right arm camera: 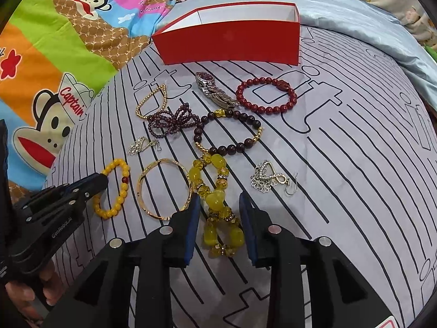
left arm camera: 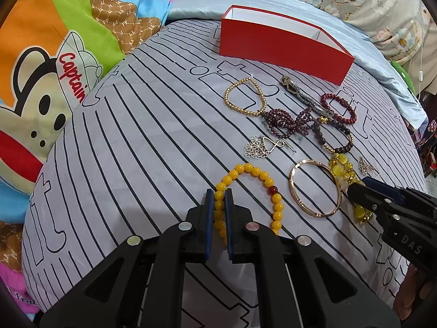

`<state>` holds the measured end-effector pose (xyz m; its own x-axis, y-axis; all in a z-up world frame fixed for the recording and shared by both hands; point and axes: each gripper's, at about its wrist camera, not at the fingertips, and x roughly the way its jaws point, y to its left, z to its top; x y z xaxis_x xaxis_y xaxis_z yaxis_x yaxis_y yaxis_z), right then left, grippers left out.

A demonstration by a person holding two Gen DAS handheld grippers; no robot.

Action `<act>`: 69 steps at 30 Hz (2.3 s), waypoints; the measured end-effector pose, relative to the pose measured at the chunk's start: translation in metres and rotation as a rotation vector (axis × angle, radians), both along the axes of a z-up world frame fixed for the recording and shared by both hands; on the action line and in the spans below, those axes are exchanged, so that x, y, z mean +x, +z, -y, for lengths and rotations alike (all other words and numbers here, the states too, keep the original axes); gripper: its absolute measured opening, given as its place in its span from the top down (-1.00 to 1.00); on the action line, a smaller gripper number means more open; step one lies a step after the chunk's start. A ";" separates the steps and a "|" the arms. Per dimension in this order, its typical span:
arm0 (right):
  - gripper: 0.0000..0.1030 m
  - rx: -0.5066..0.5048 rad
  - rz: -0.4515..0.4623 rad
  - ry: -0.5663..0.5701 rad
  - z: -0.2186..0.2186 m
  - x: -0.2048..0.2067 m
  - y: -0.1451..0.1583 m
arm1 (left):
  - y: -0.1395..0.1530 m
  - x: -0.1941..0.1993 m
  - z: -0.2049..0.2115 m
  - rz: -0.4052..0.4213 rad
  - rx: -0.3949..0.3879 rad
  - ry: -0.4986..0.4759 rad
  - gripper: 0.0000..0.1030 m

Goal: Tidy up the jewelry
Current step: 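Lift both held bracelets and carry them over the red box, then open both grippers to drop the bracelets into the red box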

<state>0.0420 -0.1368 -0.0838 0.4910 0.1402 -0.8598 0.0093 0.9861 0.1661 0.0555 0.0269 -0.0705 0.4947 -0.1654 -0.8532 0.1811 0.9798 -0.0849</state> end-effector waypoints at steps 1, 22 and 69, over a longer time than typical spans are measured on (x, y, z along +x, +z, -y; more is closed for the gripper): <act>0.76 -0.003 -0.003 0.005 -0.001 0.000 0.000 | 0.000 0.001 -0.001 -0.002 -0.004 -0.001 0.85; 0.82 0.061 0.197 -0.058 0.028 -0.006 0.094 | 0.073 0.008 -0.006 0.064 -0.162 -0.043 0.86; 0.23 -0.006 0.247 -0.151 0.101 0.222 0.104 | 0.089 0.267 0.091 0.210 -0.043 -0.082 -0.04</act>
<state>0.2637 -0.2374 0.0202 0.7004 0.0447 -0.7123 0.1163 0.9775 0.1758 0.3224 -0.0639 0.0180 0.6441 -0.2462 -0.7242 0.2778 0.9574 -0.0784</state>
